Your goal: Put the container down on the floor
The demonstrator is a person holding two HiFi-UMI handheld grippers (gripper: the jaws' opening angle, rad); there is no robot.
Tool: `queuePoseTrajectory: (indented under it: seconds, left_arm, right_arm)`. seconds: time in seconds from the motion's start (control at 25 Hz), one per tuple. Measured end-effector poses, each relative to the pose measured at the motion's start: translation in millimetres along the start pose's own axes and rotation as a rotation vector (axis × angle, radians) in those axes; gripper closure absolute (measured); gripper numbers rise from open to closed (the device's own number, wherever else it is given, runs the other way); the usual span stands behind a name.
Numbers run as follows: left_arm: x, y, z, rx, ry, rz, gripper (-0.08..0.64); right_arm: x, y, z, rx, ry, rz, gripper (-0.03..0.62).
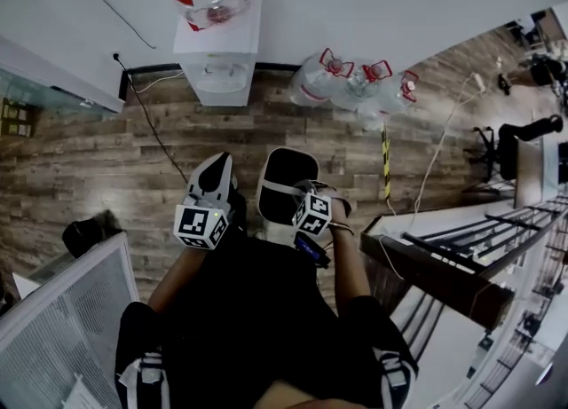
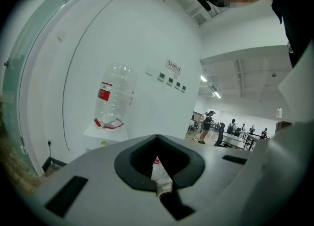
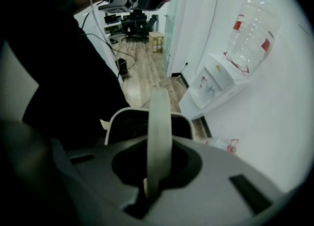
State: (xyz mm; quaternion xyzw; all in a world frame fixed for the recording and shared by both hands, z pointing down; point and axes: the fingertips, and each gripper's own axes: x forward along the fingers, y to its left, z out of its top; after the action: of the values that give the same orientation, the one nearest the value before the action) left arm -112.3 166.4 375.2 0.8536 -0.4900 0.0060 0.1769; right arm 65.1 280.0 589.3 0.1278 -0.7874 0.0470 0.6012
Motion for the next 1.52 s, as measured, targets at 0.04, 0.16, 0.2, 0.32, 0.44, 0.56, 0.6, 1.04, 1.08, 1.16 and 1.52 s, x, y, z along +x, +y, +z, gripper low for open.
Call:
queuePoseTrajectory:
  seconds: [0.04, 0.16, 0.2, 0.32, 0.44, 0.56, 0.6, 1.04, 1.08, 1.16, 1.52]
  left_arm:
    - [7, 6, 3, 0.000, 0.003, -0.008, 0.529]
    - [25, 24, 11, 0.001, 0.005, -0.032, 0.529]
    - [31, 28, 13, 0.000, 0.005, -0.042, 0.529]
    - [50, 43, 20, 0.004, 0.005, -0.054, 0.529]
    - [63, 61, 26, -0.002, 0.004, -0.032, 0.529]
    - [72, 72, 29, -0.016, -0.004, -0.002, 0.529]
    - [78, 74, 29, -0.017, -0.007, 0.009, 0.529]
    - [147, 62, 34, 0.029, -0.061, 0.189, 0.529]
    - [154, 60, 33, 0.022, -0.063, 0.208, 0.529]
    - [169, 58, 31, 0.012, -0.065, 0.245, 0.529]
    - [220, 52, 24, 0.015, -0.068, 0.341, 0.529]
  right_arm:
    - [1, -9, 4, -0.001, 0.000, 0.001, 0.558]
    - [5, -35, 19, -0.001, -0.009, -0.005, 0.558]
    - [5, -44, 21, 0.001, -0.010, -0.009, 0.558]
    - [8, -75, 30, 0.010, -0.009, -0.015, 0.558]
    - [13, -103, 39, 0.007, -0.008, -0.021, 0.558]
    - [20, -127, 47, -0.014, -0.009, -0.020, 0.558]
    - [22, -137, 48, -0.022, -0.009, -0.021, 0.558]
    - [52, -231, 40, -0.143, -0.023, 0.045, 0.558]
    - [54, -239, 39, -0.157, -0.023, 0.054, 0.558]
    - [61, -254, 36, -0.188, -0.022, 0.065, 0.558]
    - [117, -312, 15, -0.275, -0.007, 0.077, 0.558]
